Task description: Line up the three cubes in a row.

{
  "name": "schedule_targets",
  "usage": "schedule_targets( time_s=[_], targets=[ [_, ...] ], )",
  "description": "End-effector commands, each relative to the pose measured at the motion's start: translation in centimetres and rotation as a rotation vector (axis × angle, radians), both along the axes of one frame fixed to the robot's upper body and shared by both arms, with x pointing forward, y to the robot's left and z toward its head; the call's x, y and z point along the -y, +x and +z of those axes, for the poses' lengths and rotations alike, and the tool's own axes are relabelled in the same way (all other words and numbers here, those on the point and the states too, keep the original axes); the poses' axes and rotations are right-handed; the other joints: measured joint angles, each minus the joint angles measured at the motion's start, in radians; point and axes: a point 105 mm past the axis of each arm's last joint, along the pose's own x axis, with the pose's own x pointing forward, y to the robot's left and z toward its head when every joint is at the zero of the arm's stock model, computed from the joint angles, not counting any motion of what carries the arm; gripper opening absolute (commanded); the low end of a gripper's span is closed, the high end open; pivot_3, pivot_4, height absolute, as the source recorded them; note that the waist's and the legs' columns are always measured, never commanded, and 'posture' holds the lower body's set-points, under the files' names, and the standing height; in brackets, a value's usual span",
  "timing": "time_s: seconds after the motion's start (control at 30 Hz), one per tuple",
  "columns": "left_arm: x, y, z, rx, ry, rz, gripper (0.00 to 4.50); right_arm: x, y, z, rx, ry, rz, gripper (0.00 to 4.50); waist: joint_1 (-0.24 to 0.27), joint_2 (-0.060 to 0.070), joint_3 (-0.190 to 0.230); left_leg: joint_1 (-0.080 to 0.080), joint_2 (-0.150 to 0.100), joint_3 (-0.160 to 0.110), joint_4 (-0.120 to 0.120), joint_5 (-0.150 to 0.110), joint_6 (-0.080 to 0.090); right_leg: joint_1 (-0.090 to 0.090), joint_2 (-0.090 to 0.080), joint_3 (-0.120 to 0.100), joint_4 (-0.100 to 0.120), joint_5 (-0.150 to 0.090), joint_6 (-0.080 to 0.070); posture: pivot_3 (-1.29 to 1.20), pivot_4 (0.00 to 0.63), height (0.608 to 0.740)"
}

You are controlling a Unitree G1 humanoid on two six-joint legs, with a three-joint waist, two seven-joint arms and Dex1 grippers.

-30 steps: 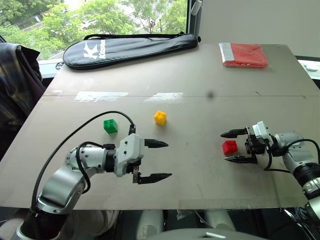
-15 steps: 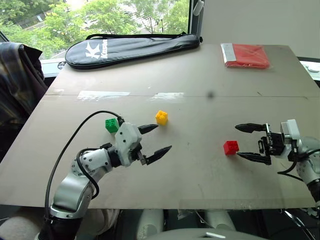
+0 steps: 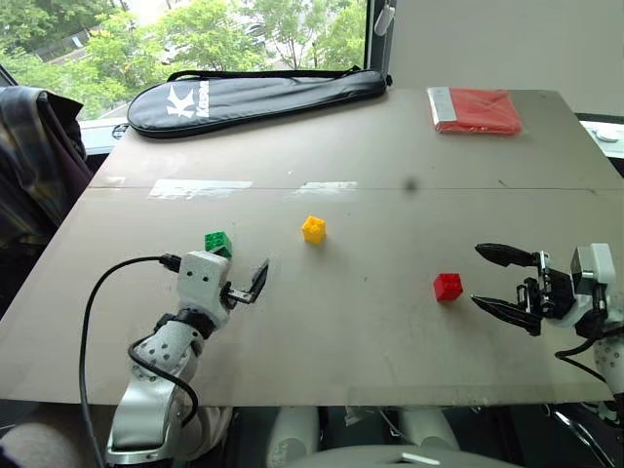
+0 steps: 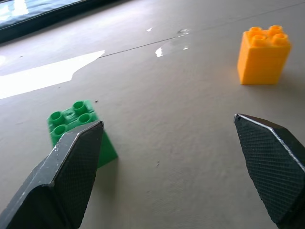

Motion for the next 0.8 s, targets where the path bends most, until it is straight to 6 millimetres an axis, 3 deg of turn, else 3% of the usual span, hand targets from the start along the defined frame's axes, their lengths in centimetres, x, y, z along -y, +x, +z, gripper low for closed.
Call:
schedule_targets(
  time_s=[0.03, 0.33, 0.77, 0.8],
  targets=[
    [-2.8, 0.5, 1.0, 0.079, 0.018, 0.196, 4.50, 0.3, -0.2, 0.9, 0.059, -0.004, 0.007, 4.48, 0.001, 0.000, 0.000, 0.000, 0.000, 0.000, 0.000, 0.000, 0.000, 0.000, 0.000, 0.000, 0.000, 0.000, 0.001, 0.00, 0.150, 0.708],
    [-4.0, 1.4, -0.1, 0.062, 0.030, 0.273, 4.50, 0.4, 0.0, 0.9, 0.072, -0.004, 0.023, 4.48, 0.001, -0.001, -0.001, 0.000, 0.000, 0.000, 0.000, 0.000, 0.000, 0.000, -0.001, 0.000, 0.000, 0.001, 0.002, 0.00, 0.150, 0.708],
    [-3.0, 3.5, -1.5, 0.038, -0.051, 0.295, 4.50, 0.3, 0.9, 0.8, 0.083, -0.027, -0.052, 4.48, 0.002, -0.002, 0.000, -0.001, 0.000, 0.000, 0.000, 0.000, 0.000, 0.000, -0.001, 0.000, 0.000, 0.001, 0.002, 0.00, 0.150, 0.708],
    [-3.1, 3.6, -1.5, 0.035, -0.057, 0.307, 4.24, 0.3, 1.0, 0.8, 0.084, -0.026, -0.055, 4.49, 0.002, -0.002, 0.000, -0.001, 0.000, 0.000, 0.000, 0.000, 0.000, 0.000, -0.001, 0.000, 0.000, 0.001, 0.002, 0.00, 0.150, 0.708]
  ],
)
